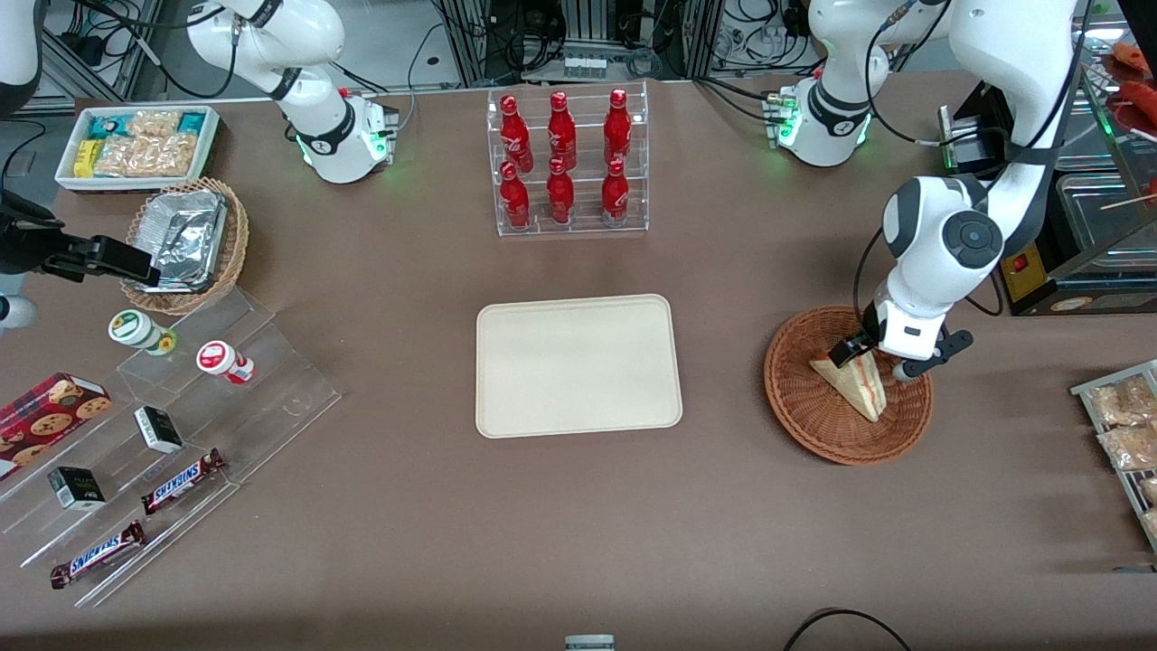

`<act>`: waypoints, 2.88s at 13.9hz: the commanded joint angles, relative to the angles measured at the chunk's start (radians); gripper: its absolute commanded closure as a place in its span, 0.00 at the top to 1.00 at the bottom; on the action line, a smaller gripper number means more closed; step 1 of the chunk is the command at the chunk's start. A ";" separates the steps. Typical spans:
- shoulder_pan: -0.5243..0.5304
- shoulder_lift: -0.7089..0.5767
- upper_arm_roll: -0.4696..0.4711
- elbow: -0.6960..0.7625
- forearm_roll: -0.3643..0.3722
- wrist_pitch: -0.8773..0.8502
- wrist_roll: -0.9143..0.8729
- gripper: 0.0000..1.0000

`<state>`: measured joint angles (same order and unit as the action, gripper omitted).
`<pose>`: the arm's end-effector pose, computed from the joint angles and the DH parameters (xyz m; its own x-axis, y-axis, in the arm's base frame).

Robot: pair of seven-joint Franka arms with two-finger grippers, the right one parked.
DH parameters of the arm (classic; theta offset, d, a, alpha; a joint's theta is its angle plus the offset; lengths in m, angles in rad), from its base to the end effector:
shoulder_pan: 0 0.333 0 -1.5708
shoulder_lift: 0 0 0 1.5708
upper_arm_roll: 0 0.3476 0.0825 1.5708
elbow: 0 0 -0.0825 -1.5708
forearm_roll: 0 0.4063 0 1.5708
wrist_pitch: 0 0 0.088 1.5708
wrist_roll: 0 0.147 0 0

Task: Place sandwich from basket to tray
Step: 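Close the left gripper on the sandwich and lift it, then carry the held sandwich over to the cream tray, then lower the sandwich onto the tray center with the left gripper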

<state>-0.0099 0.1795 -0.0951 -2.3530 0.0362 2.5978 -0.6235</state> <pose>0.5378 -0.0575 0.2338 0.8804 0.4710 0.0560 0.4696 -0.8821 0.0356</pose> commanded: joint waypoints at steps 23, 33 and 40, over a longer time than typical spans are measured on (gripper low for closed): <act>-0.120 0.104 -0.379 0.644 0.129 -0.691 -0.228 0.00; -0.399 0.458 -0.376 0.839 0.254 -0.558 -0.321 0.00; -0.473 0.547 -0.370 0.856 0.323 -0.490 -0.467 0.00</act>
<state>-0.4438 0.7058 -0.4735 -1.5332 0.3285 2.1053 -1.0503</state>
